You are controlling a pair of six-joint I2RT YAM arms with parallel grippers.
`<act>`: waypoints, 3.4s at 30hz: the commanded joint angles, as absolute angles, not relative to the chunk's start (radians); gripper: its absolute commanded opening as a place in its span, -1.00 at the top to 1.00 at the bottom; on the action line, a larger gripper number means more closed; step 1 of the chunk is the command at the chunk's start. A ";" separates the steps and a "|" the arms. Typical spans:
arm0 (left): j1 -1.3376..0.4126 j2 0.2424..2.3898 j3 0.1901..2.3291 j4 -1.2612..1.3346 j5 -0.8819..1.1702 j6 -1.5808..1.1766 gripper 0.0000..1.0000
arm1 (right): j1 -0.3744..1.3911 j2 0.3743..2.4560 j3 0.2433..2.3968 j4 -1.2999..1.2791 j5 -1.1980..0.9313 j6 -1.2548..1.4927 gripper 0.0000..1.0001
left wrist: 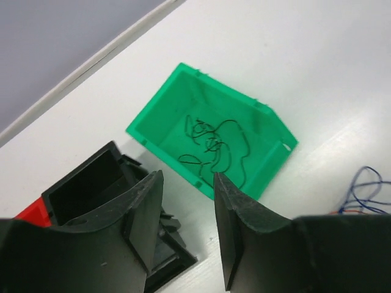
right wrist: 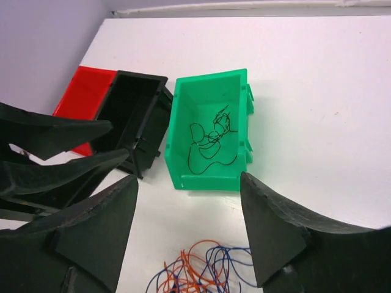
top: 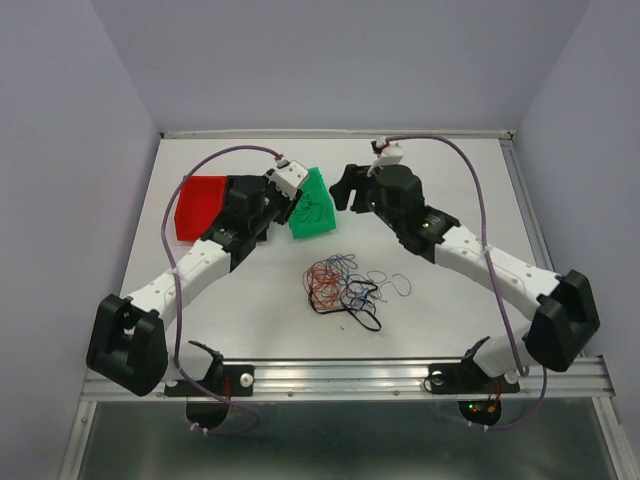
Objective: Untangle the cables
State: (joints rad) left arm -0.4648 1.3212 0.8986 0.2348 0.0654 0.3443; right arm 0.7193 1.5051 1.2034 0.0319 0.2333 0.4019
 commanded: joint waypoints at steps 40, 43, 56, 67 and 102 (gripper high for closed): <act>-0.904 1.293 0.768 0.177 0.403 0.566 -0.20 | 0.718 0.831 0.696 -0.054 0.687 0.545 -0.76; -0.913 1.324 0.785 0.163 0.437 0.574 -0.21 | 0.719 0.830 0.696 -0.051 0.687 0.545 -0.76; -0.937 1.603 0.939 0.132 0.397 0.557 0.73 | 0.719 0.775 0.681 -0.051 0.703 0.543 -0.77; -0.936 1.307 0.965 0.048 0.333 0.580 1.00 | 0.718 0.802 0.603 0.067 0.376 0.445 -0.77; -0.940 1.099 1.583 -0.244 0.233 0.381 1.00 | 0.724 0.905 0.459 0.600 -0.208 0.448 0.99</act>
